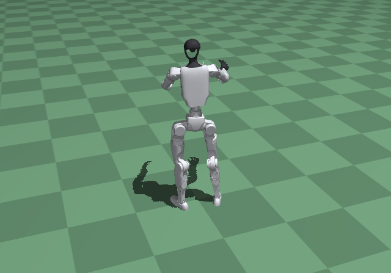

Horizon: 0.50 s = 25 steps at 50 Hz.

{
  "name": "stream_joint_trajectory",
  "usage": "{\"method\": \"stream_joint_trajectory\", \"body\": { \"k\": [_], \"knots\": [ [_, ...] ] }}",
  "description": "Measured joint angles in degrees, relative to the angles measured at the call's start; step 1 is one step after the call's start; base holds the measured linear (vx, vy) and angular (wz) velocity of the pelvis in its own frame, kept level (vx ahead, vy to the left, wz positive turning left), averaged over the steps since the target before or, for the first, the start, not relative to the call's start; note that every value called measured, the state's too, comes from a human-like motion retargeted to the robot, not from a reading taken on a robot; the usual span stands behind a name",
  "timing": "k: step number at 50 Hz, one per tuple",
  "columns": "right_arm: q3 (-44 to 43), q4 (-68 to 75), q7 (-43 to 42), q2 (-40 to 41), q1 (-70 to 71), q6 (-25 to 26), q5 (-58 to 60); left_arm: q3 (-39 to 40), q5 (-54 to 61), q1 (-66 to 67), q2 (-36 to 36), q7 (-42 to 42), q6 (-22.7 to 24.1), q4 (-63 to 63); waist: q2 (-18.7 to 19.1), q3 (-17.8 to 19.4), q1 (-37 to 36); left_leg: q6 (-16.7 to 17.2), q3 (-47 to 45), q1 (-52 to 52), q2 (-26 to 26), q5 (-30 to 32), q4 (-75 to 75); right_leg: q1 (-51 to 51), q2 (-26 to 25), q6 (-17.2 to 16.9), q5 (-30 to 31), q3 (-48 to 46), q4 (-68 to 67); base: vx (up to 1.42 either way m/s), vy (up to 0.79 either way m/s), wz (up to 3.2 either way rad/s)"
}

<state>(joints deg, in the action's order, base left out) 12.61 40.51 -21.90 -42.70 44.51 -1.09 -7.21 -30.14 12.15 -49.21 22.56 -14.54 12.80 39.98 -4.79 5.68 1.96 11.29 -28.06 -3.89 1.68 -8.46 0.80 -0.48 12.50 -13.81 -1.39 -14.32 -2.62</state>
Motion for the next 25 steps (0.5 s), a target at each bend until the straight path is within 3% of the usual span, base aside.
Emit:
{"method": "stream_joint_trajectory", "body": {
  "k": [2, 5, 7, 10, 13, 16, 21, 25],
  "knots": [
    [-2.3, 4.5, 0.0, 3.8, 3.4, -1.9, -21.0, -0.2, 3.9, -0.8, -1.7, -1.6, -1.0, 0.7, 0.1, 0.4, -0.3, 0.1, 0.2, 0.2, 0.2, 0.4, 0.2, 0.0, -0.3, 0.5, 0.1, -0.2, 0.3, -0.07, -0.06, 0.10],
    [-4.3, 8.7, 3.3, 7.0, 6.8, -1.9, -41.9, -0.5, 7.0, -1.7, -3.4, -2.0, -2.8, 1.1, 0.1, 0.9, -0.7, 0.1, 0.6, 0.5, 0.4, 0.9, 0.5, 0.0, -0.5, 1.0, 0.3, -0.7, 0.6, -0.07, -0.06, 0.12],
    [-4.3, 7.7, 4.5, 8.0, 7.6, -2.5, -48.8, -0.9, 8.1, -2.0, -4.0, -2.4, -3.1, 0.9, 0.0, 1.2, -1.0, 0.2, 0.8, 0.6, 0.5, 1.3, 0.7, 0.0, -0.7, 1.1, 0.4, -1.0, 0.8, -0.06, -0.06, 0.13],
    [-2.1, 2.3, 4.6, 8.3, 7.8, -4.8, -49.8, -1.7, 8.6, -1.7, -4.1, -2.8, -2.6, 0.1, -0.3, 1.3, -1.2, 0.2, 1.2, 0.8, 0.6, 1.6, 0.9, 0.0, -0.9, 1.0, 0.5, -1.4, 0.9, -0.05, -0.05, 0.12],
    [1.9, -5.2, 2.4, 6.6, 9.3, -6.3, -39.4, -2.2, 7.7, -1.7, -3.5, -2.6, -1.6, -0.4, -0.7, 1.4, -1.3, 0.3, 1.5, 0.8, 0.7, 1.9, 1.2, 0.0, -1.0, 0.7, 0.4, -1.8, 0.8, 0.00, 0.00, 0.00],
    [7.8, -11.1, 1.2, 3.0, 13.2, -4.9, -21.6, -2.5, 5.8, -1.5, -2.7, -1.5, -0.9, -0.6, -1.4, 1.2, -1.5, 0.2, 1.5, 0.7, 0.9, 1.9, 1.3, 0.0, -1.2, 0.3, 0.3, -1.9, 0.6, 0.00, 0.00, 0.00],
    [22.2, -17.0, 2.5, -4.4, 24.6, -2.2, 12.9, -2.5, 2.0, -1.5, -1.4, 0.1, 0.6, -0.5, -2.6, 0.7, -2.3, 0.2, 1.1, 0.4, 1.4, 1.6, 1.1, -0.1, -1.6, -0.4, 0.3, -1.7, 0.2, 0.00, 0.00, 0.00],
    [33.9, -19.4, 4.0, -6.6, 34.5, -2.3, 30.5, -2.6, 0.7, -1.9, -0.7, 0.3, 1.3, 0.0, -3.8, 0.2, -3.2, 0.0, 0.5, 0.2, 1.8, 1.2, 0.8, -0.2, -2.0, -0.7, 0.3, -1.2, 0.0, 0.00, 0.00, 0.00]
  ]
}}
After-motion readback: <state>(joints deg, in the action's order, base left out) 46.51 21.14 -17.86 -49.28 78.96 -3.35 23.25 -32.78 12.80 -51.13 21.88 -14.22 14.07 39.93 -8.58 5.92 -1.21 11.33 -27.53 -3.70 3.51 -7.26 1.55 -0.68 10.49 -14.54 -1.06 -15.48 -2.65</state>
